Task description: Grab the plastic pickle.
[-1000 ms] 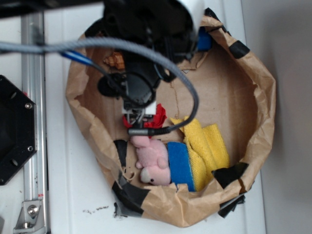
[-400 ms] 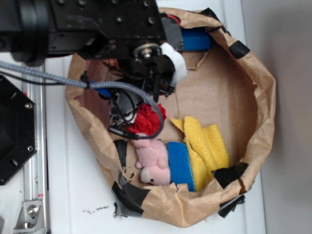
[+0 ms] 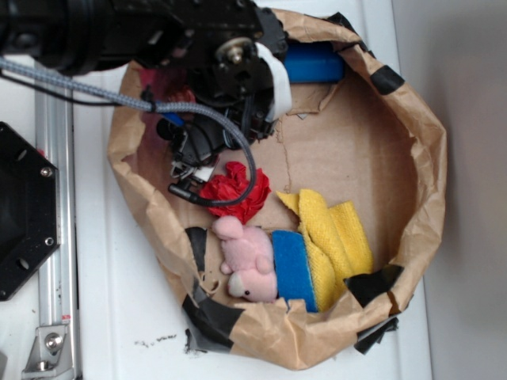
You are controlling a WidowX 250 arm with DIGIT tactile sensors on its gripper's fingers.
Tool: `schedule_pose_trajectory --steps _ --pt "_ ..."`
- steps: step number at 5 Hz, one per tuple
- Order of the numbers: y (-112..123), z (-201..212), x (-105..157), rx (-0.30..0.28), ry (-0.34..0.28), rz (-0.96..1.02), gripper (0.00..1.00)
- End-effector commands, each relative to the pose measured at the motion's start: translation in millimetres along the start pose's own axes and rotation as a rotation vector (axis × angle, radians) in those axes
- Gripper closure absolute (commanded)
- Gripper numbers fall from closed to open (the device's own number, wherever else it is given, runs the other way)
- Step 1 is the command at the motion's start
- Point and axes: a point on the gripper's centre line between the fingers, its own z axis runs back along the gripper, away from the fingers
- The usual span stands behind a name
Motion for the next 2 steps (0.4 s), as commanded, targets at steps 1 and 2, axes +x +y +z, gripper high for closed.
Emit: schedule_pose_trajectory --steps 1,2 --pt "-1.8 -13.7 10.6 0.015 0.012 -0.017 0.00" --pt "1.8 -32.2 0.8 -0.038 0.047 0.011 0.00"
